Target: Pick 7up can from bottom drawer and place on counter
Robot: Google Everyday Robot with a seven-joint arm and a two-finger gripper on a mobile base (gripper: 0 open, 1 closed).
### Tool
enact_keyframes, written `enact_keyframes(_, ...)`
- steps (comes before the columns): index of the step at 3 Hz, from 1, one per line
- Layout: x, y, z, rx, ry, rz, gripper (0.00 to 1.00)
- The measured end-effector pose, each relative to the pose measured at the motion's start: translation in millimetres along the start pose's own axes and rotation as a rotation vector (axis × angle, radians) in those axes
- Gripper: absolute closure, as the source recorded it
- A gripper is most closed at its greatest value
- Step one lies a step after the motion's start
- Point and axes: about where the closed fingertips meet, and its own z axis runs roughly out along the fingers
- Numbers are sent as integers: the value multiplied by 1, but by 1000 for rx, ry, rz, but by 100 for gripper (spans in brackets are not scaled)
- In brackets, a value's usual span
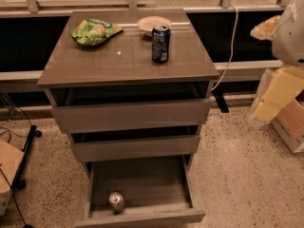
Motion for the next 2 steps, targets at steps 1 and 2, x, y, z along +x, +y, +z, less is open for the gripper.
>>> enact_keyframes(1,-3,-2,29,-29,-92,23,0)
enact_keyframes(2,-6,-1,26,-25,-96,21,0)
